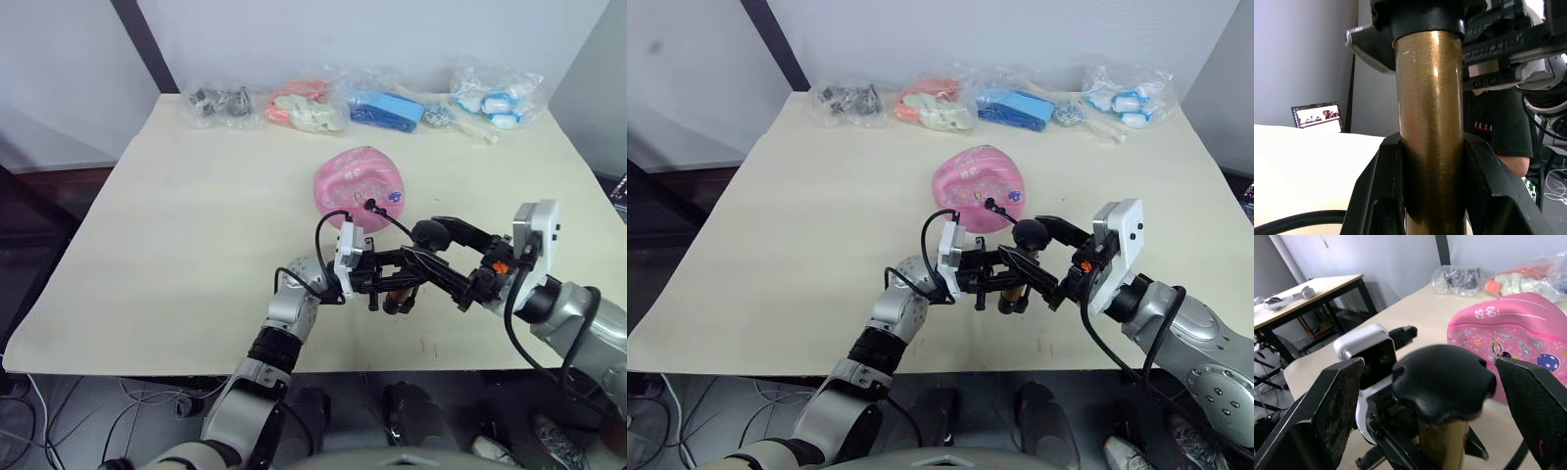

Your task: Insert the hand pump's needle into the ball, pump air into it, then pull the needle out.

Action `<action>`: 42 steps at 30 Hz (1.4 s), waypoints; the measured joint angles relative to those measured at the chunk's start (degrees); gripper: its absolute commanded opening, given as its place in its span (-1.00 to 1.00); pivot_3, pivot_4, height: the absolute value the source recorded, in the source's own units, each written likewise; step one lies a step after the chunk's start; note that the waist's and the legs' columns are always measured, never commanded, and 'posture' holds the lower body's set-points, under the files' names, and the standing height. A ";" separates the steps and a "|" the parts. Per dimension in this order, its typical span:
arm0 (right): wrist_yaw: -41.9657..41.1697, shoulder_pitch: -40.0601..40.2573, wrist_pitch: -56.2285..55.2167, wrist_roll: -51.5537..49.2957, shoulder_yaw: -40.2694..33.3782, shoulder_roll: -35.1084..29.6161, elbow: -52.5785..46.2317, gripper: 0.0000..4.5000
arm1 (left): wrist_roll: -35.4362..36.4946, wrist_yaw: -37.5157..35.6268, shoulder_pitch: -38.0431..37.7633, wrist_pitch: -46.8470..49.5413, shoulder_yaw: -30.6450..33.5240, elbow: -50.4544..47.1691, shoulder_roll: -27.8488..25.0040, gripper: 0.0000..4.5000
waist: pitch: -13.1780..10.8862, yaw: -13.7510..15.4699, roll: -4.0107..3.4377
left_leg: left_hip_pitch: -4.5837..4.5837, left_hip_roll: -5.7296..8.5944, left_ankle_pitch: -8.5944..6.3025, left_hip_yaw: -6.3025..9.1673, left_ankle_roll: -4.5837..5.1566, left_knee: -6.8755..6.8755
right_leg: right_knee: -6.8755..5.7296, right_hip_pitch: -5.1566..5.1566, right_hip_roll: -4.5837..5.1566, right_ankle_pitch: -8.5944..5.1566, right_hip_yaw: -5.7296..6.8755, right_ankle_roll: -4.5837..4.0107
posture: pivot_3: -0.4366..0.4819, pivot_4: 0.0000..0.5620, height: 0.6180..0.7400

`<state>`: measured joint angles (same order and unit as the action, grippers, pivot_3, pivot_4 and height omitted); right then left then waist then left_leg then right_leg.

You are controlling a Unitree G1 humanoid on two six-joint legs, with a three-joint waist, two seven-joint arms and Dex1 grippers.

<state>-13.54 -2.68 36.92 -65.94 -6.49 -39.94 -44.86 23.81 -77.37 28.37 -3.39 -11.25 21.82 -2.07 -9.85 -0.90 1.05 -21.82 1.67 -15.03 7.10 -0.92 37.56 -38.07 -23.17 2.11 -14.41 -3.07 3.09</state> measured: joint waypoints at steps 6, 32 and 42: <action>0.02 -0.34 0.81 -1.16 -0.04 0.00 0.00 1.00 | 0.00 -0.07 0.01 -0.04 0.01 0.00 -0.41 -0.55 | 0.00 0.03 0.00 | 0.00 0.00 0.00 0.00 0.00 0.00 | 0.00 0.00 0.00 0.00 0.00 0.00 | -0.05 -0.47 1.00; -0.01 -1.21 2.08 -2.52 -0.12 1.17 1.53 -0.05 | 0.02 -1.05 -0.40 -1.84 -0.05 -0.12 -0.80 -0.09 | 0.00 0.03 0.00 | -0.01 0.00 0.00 0.01 0.00 0.00 | 0.01 0.00 0.00 0.00 0.01 0.00 | -0.05 -0.47 1.00; -9.76 -1.10 2.72 2.92 -2.97 -4.87 5.96 -0.05 | 1.07 -0.69 -0.38 4.99 1.17 -0.88 -7.43 1.00 | 0.00 -0.20 0.00 | 0.02 -0.03 0.00 0.01 0.00 0.00 | 0.00 0.00 -0.06 0.00 0.02 0.00 | -0.05 -0.47 1.00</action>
<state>-23.31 -3.78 39.64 -63.02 -9.46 -44.80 -38.90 24.88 -78.06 27.99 1.60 -10.08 20.94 -9.50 -9.85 -1.10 1.05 -21.80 1.64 -15.03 7.12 -0.92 37.56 -38.08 -23.17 2.06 -14.41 -3.05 3.09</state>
